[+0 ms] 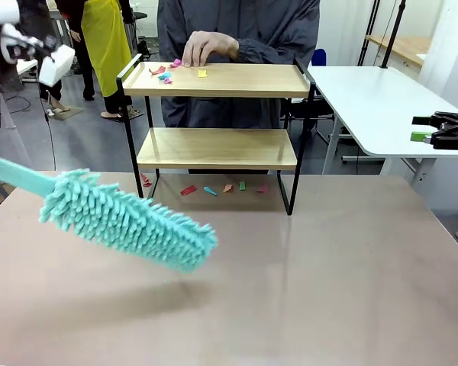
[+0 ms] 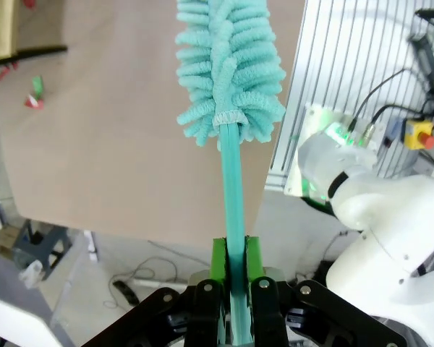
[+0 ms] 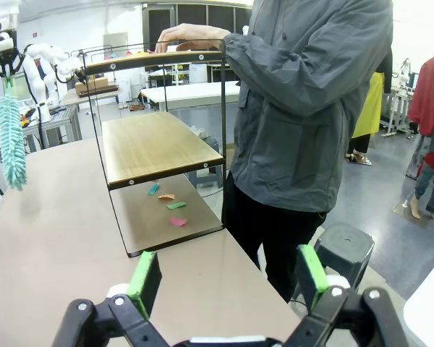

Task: Clean the shelf.
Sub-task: Clean the specific section of the Shelf indicated by the human with the Duster.

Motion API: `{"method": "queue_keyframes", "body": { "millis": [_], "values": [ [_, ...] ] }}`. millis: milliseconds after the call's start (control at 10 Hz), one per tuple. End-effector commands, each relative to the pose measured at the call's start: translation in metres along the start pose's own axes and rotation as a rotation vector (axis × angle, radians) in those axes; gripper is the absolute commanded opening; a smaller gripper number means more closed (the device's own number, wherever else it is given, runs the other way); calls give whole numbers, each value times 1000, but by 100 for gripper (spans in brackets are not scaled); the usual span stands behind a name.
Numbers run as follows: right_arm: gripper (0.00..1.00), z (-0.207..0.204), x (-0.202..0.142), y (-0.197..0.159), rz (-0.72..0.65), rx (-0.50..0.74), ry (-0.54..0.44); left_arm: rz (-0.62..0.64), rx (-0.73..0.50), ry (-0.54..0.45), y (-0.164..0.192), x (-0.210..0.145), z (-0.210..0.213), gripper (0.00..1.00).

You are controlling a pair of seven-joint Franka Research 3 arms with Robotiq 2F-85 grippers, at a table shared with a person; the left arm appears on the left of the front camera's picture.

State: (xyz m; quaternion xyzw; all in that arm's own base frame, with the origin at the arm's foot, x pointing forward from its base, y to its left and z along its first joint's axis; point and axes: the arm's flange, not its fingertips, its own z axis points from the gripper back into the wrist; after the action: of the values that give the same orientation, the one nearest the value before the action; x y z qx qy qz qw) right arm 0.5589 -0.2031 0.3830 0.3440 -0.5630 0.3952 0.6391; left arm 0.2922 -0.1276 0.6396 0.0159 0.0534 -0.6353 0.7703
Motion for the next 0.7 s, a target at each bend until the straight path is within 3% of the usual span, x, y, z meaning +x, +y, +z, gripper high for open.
{"method": "queue_keyframes", "body": {
  "millis": [0,200,400,600],
  "values": [
    [100,-2,3,0,6,2,-3,-50,2,-155,-7,12,35,13],
    [100,-2,3,0,6,2,-3,-25,74,-292,-19,43,76,13],
    [100,-2,3,0,6,2,-3,85,211,-426,-27,85,111,13],
    [100,-2,3,0,6,2,-3,217,266,-571,-13,122,124,13]
  ]
}}
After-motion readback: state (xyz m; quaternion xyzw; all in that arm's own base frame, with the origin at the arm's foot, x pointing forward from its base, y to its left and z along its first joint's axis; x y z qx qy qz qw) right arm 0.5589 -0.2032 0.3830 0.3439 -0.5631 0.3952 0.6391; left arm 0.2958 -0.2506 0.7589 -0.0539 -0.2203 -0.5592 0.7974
